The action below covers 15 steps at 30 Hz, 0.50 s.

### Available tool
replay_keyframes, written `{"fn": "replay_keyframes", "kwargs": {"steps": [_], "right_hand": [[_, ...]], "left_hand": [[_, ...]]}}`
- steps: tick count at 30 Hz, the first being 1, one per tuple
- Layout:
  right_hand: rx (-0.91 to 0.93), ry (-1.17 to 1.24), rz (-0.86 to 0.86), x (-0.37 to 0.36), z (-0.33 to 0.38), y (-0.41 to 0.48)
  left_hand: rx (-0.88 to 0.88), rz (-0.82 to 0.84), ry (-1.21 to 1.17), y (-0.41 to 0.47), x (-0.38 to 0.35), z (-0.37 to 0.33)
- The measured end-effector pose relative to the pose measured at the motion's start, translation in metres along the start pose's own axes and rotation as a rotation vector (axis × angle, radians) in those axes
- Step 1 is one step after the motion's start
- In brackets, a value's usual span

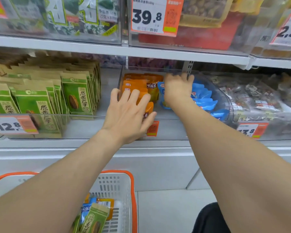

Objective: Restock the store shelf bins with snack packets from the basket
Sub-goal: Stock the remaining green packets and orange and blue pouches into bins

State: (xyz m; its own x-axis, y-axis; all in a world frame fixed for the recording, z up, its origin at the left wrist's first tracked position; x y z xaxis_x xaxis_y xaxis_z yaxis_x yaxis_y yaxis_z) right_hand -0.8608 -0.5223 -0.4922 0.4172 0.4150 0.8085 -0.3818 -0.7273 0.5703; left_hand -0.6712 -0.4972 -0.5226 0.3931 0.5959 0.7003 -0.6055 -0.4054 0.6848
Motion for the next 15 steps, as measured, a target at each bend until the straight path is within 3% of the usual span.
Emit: {"fn": "replay_keyframes", "kwargs": {"steps": [6,12,15], "right_hand": [[-0.131,-0.065,0.112,-0.02,-0.001,0.018],[-0.169,-0.019,-0.076,-0.022,0.007,0.032],[-0.114,0.085,0.087,-0.038,0.017,0.029]], "left_hand": [[0.045,0.003,0.001,0.001,-0.004,0.003],[0.084,0.01,-0.007,0.002,-0.005,0.001],[0.094,0.013,-0.007,0.003,-0.005,0.0]]}}
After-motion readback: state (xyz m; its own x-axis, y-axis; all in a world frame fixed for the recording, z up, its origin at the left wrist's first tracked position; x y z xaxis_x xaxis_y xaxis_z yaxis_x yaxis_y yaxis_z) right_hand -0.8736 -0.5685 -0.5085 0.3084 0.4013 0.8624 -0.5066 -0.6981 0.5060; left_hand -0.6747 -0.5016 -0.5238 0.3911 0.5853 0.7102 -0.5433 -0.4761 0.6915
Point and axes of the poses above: each hand's wrist, its own y-axis towards the middle knuckle, its own x-axis out of the back of the hand, z = x × y, the point moved 6 cm from there along y, towards the middle knuckle, and after that the axes turned 10 degrees about -z, right-handed, at the moved point
